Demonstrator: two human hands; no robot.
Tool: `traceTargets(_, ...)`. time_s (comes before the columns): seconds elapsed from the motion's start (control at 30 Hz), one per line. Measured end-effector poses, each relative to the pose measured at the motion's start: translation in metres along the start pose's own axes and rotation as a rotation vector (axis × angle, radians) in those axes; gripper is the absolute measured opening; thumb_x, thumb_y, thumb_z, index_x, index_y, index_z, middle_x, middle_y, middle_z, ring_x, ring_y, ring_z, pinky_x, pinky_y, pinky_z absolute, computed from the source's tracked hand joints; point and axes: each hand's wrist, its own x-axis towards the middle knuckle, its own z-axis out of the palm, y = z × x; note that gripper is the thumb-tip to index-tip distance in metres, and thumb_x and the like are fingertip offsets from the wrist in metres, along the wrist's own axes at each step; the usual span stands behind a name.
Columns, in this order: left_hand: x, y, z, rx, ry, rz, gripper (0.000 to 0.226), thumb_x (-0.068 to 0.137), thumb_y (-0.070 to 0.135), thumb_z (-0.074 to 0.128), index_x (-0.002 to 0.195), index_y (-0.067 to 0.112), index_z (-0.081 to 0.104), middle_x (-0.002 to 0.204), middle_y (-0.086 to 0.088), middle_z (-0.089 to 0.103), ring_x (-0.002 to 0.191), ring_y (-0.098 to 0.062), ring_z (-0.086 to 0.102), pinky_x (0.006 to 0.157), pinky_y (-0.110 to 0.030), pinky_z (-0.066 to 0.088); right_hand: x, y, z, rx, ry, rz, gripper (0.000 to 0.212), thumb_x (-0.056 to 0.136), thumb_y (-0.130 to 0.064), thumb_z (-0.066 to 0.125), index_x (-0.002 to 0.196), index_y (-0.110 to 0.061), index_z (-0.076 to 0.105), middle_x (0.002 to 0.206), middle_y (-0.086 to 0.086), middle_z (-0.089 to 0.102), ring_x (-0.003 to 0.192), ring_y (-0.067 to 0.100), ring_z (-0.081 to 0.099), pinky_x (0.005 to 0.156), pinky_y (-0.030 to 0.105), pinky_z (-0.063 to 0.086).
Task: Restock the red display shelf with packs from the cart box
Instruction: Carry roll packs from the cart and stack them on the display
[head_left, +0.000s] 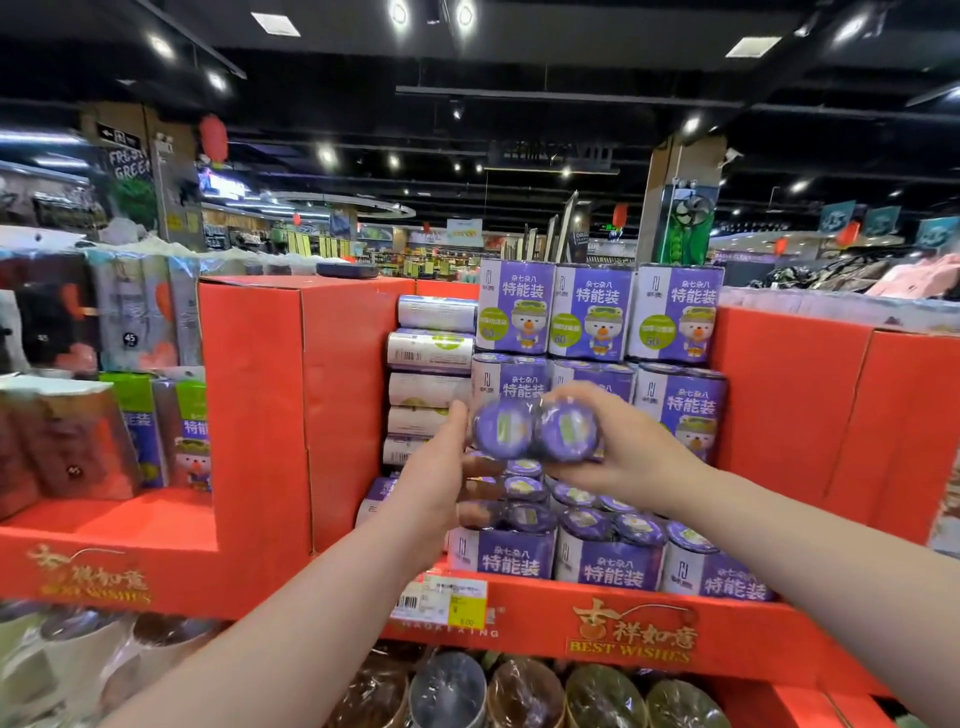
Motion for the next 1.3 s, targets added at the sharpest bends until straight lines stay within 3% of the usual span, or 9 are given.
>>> traceTargets(0.07, 0.002, -0.004, -0.006, 0.406, 0.082, 0.179, 0.038, 0.096, 0.05, 0.042, 0.097, 0.019, 0.062, 0.091, -0.002, 0.065, 0.082, -0.02, 0.059, 0.074, -0.034, 0.046, 0.007, 0.01, 0.003, 0.239, 0.053, 0.353, 0.047, 0.076, -0.029, 0.077, 0.115, -0.029, 0.049, 0.101, -0.011, 0.065, 0.096, 0.013, 0.063, 0.083, 0.027, 0.047)
traceTargets(0.13, 0.004, -0.015, -0.015, 0.989, 0.08, 0.414, 0.035, 0.089, 0.049, 0.055, 0.112, 0.023, 0.061, 0.116, 0.003, 0.06, 0.111, -0.017, 0.052, 0.093, -0.032, 0.039, 0.016, 0.021, 0.007, 0.301, 0.083, 0.511, 0.048, 0.078, -0.034, 0.074, 0.119, -0.025, 0.049, 0.101, -0.007, 0.067, 0.095, 0.017, 0.064, 0.084, 0.034, 0.051)
traceTargets(0.23, 0.012, -0.039, -0.024, 1.46, -0.196, 0.496, 0.067, 0.086, 0.052, 0.06, 0.142, 0.025, 0.038, 0.147, 0.004, 0.035, 0.14, -0.016, 0.023, 0.113, -0.029, 0.023, 0.029, 0.03, 0.018, 0.326, 0.12, 0.623, 0.047, 0.08, -0.038, 0.072, 0.119, -0.022, 0.051, 0.105, -0.003, 0.065, 0.094, 0.017, 0.061, 0.078, 0.033, 0.048)
traceTargets(0.33, 0.02, -0.055, -0.026, 1.463, -0.251, 0.507, 0.07, 0.088, 0.045, 0.059, 0.148, 0.026, 0.027, 0.152, 0.003, 0.023, 0.145, -0.02, 0.01, 0.118, -0.034, 0.016, 0.039, 0.033, 0.033, 0.384, 0.039, 0.716, 0.041, 0.08, -0.034, 0.074, 0.113, -0.023, 0.052, 0.113, 0.002, 0.063, 0.101, 0.02, 0.061, 0.085, 0.039, 0.052)
traceTargets(0.47, 0.022, -0.058, -0.026, 1.467, -0.238, 0.512, 0.07, 0.089, 0.044, 0.059, 0.148, 0.027, 0.026, 0.154, 0.003, 0.021, 0.146, -0.02, 0.006, 0.119, -0.036, 0.014, 0.036, 0.034, 0.052, 0.234, -0.121, 0.767, 0.053, 0.073, -0.029, 0.081, 0.117, -0.018, 0.053, 0.107, -0.002, 0.061, 0.097, 0.017, 0.058, 0.083, 0.03, 0.046)
traceTargets(0.67, 0.02, -0.056, -0.026, 1.453, -0.248, 0.505, 0.069, 0.09, 0.042, 0.058, 0.148, 0.026, 0.025, 0.152, 0.002, 0.022, 0.145, -0.019, 0.006, 0.119, -0.035, 0.015, 0.04, 0.033, 0.059, 0.126, -0.086, 0.763, 0.058, 0.078, -0.028, 0.076, 0.126, -0.011, 0.05, 0.119, 0.005, 0.061, 0.098, 0.019, 0.054, 0.077, 0.024, 0.036)
traceTargets(0.77, 0.019, -0.055, -0.026, 1.451, -0.249, 0.511, 0.068, 0.091, 0.042, 0.058, 0.148, 0.026, 0.025, 0.152, 0.003, 0.022, 0.146, -0.019, 0.005, 0.119, -0.034, 0.015, 0.044, 0.033, 0.06, 0.082, -0.073, 0.77, 0.062, 0.076, -0.029, 0.078, 0.127, -0.01, 0.049, 0.124, 0.007, 0.06, 0.113, 0.025, 0.056, 0.081, 0.026, 0.04)
traceTargets(1.17, 0.019, -0.056, -0.025, 1.481, -0.217, 0.518, 0.068, 0.089, 0.044, 0.058, 0.148, 0.028, 0.027, 0.153, 0.005, 0.023, 0.145, -0.017, 0.011, 0.117, -0.038, 0.021, 0.035, 0.021, 0.063, 0.006, -0.091, 0.837, 0.063, 0.078, -0.038, 0.074, 0.126, -0.009, 0.046, 0.125, 0.008, 0.057, 0.115, 0.027, 0.054, 0.088, 0.034, 0.046)
traceTargets(1.3, 0.012, -0.057, -0.023, 1.523, -0.104, 0.504, 0.071, 0.086, 0.049, 0.059, 0.146, 0.026, 0.029, 0.149, 0.003, 0.029, 0.14, -0.018, 0.023, 0.113, -0.037, 0.027, 0.014, 0.01, 0.049, -0.054, -0.138, 0.757, 0.06, 0.083, -0.037, 0.067, 0.132, -0.011, 0.043, 0.13, 0.007, 0.055, 0.118, 0.026, 0.053, 0.091, 0.034, 0.045)
